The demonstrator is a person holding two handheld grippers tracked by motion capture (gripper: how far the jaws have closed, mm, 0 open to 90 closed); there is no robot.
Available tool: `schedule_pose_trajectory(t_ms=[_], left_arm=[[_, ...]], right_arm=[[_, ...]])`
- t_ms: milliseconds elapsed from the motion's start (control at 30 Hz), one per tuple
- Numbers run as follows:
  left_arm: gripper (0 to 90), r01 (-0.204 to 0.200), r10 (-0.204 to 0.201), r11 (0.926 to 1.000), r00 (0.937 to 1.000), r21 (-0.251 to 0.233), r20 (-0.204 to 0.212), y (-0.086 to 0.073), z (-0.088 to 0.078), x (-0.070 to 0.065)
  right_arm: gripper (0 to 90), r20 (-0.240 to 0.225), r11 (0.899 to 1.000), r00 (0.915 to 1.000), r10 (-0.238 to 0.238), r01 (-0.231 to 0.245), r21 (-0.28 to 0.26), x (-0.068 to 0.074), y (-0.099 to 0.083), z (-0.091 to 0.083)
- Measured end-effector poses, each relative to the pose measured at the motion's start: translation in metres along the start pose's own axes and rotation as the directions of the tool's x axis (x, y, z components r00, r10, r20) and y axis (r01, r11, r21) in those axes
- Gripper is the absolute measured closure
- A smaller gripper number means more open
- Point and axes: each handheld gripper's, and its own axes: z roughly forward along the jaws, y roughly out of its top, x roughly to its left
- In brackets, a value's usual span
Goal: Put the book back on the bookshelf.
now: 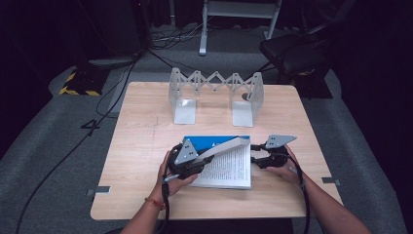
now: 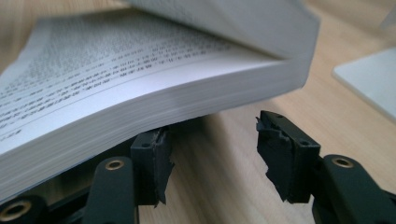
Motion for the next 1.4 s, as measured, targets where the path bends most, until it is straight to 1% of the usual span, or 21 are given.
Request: schedule_pose_trajectory(t_ms=[33, 67, 100, 133, 167, 200, 267, 300, 500, 533, 600, 700, 800, 900, 967, 1067, 1100, 1133, 1200, 1300, 1400], left_arm=[[70.0, 0.0, 0.0, 1.0, 1.0, 0.0, 0.0, 0.0, 0.0, 0.0], [70.0, 0.007, -0.007, 0.9999, 0.9999, -0.009, 0.008, 0.0, -0.001, 0.0], [69.9, 0.018, -0.018, 0.9996, 0.9997, -0.022, 0.015, 0.0, -0.004, 0.001], [69.9, 0.026, -0.025, 0.9989, 0.9995, -0.038, 0.021, 0.001, -0.009, 0.002], [70.0, 0.03, -0.029, 0.9987, 0.9993, -0.042, 0.023, 0.002, -0.011, 0.002], [70.0, 0.032, -0.031, 0.9982, 0.9993, -0.051, 0.023, 0.002, -0.013, 0.002], [69.9, 0.04, -0.038, 0.9973, 0.9989, -0.061, 0.026, 0.0, -0.016, 0.003], [69.8, 0.053, -0.051, 0.9962, 0.9983, -0.069, 0.029, -0.001, -0.017, 0.004], [68.7, 0.063, -0.061, 0.9941, 0.9979, -0.088, 0.022, -0.005, -0.024, 0.004], [68.4, 0.074, -0.072, 0.9926, 0.997, -0.096, 0.027, -0.007, -0.027, 0.005], [68.3, 0.097, -0.094, 0.9893, 0.9952, -0.109, 0.025, -0.011, -0.033, 0.006], [67.8, 0.112, -0.112, 0.986, 0.9937, -0.123, 0.012, -0.017, -0.039, 0.006], [66.5, 0.125, -0.126, 0.9846, 0.992, -0.122, -0.002, -0.023, -0.046, 0.006], [65.1, 0.129, -0.133, 0.9846, 0.9909, -0.118, -0.023, -0.027, -0.05, 0.007], [61.1, 0.115, -0.119, 0.9898, 0.9922, -0.084, -0.038, -0.033, -0.052, 0.007], [55.1, 0.114, -0.117, 0.9915, 0.992, -0.063, -0.046, -0.036, -0.05, 0.006], [55.9, 0.108, -0.111, 0.9923, 0.9923, -0.061, -0.054, -0.035, -0.05, 0.007], [59.9, 0.105, -0.109, 0.9923, 0.9925, -0.065, -0.055, -0.034, -0.051, 0.007], [69.2, 0.109, -0.112, 0.9918, 0.9926, -0.067, -0.048, -0.033, -0.052, 0.011], [71.0, 0.162, -0.162, 0.9825, 0.9868, -0.092, 0.01, -0.035, -0.05, 0.018], [70.9, 0.178, -0.176, 0.9792, 0.9838, -0.097, 0.033, -0.033, -0.043, 0.018]], right_arm=[[45.8, 0.0, 1.0, 1.0, 0.0, 0.0, 0.0, 0.0, 0.0, 0.0], [48.8, 0.011, 1.0, 0.9997, -0.022, 0.023, -0.021, 0.003, 0.007, -0.005], [48.9, 0.022, 0.999, 0.9994, -0.027, 0.028, -0.035, 0.005, 0.011, -0.008], [48.9, 0.027, 0.998, 0.9995, -0.015, 0.017, -0.061, 0.006, 0.016, -0.012], [48.9, 0.016, 0.994, 0.9997, 0.02, -0.018, -0.109, 0.006, 0.021, -0.016], [48.9, 0.012, 0.992, 0.9997, 0.022, -0.02, -0.121, 0.007, 0.024, -0.017], [48.9, 0.015, 0.991, 0.9999, -0.008, 0.01, -0.132, 0.013, 0.034, -0.017], [49.0, 0.016, 0.991, 0.9998, -0.015, 0.017, -0.134, 0.016, 0.037, -0.016], [49.1, 0.025, 0.986, 0.9984, -0.051, 0.054, -0.157, 0.026, 0.054, -0.018], [49.1, 0.029, 0.983, 0.9971, -0.07, 0.074, -0.167, 0.03, 0.064, -0.018], [49.1, 0.034, 0.982, 0.9963, -0.079, 0.084, -0.17, 0.032, 0.068, -0.018], [49.0, 0.044, 0.979, 0.9943, -0.097, 0.104, -0.175, 0.037, 0.083, -0.015], [49.0, 0.058, 0.975, 0.9904, -0.125, 0.134, -0.18, 0.043, 0.097, -0.01], [49.0, 0.054, 0.973, 0.9903, -0.128, 0.136, -0.184, 0.047, 0.103, -0.006], [49.0, 0.045, 0.971, 0.9883, -0.146, 0.152, -0.183, 0.051, 0.11, 0.0], [47.6, 0.035, 0.97, 0.9886, -0.147, 0.151, -0.193, 0.054, 0.115, 0.007], [47.6, 0.034, 0.969, 0.9898, -0.138, 0.143, -0.2, 0.053, 0.116, 0.008], [47.7, 0.038, 0.97, 0.9905, -0.132, 0.137, -0.202, 0.053, 0.117, 0.009], [47.7, 0.043, 0.969, 0.9914, -0.123, 0.13, -0.209, 0.051, 0.117, 0.01], [47.7, 0.049, 0.967, 0.9915, -0.121, 0.129, -0.219, 0.05, 0.116, 0.009], [47.7, 0.038, 0.964, 0.9929, -0.112, 0.118, -0.238, 0.047, 0.115, 0.008]])
